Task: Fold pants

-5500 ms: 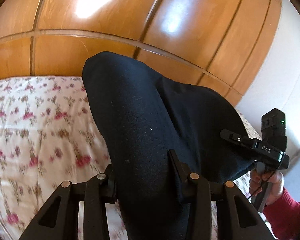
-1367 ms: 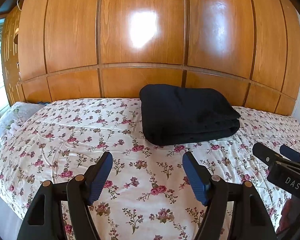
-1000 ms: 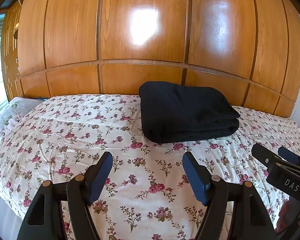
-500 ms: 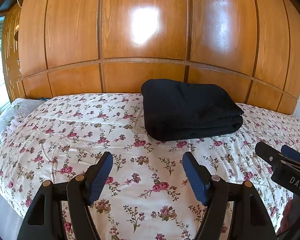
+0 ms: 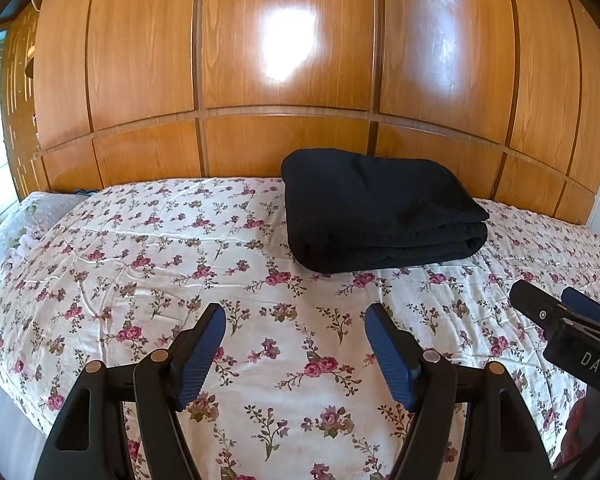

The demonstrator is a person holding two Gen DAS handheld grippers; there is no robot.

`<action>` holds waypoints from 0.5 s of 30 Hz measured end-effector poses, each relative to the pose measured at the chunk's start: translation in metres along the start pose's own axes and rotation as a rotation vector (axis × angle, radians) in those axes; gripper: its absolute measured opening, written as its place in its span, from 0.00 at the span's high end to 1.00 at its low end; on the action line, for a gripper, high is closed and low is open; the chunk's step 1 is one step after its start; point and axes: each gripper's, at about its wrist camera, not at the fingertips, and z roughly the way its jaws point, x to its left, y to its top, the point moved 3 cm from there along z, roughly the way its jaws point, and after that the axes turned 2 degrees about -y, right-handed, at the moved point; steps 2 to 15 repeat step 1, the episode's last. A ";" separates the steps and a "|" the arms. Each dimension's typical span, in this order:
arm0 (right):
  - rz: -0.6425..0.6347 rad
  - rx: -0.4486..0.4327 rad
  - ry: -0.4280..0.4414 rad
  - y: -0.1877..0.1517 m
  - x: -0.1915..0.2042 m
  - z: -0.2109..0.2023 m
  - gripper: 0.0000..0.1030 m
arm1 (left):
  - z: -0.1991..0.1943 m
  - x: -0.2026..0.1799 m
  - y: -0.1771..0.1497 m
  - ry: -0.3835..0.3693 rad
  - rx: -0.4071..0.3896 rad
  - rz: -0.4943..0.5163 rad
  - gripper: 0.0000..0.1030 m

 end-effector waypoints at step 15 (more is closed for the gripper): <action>0.000 0.002 -0.001 0.000 0.000 0.001 0.01 | 0.001 0.000 -0.001 -0.002 0.006 -0.001 0.29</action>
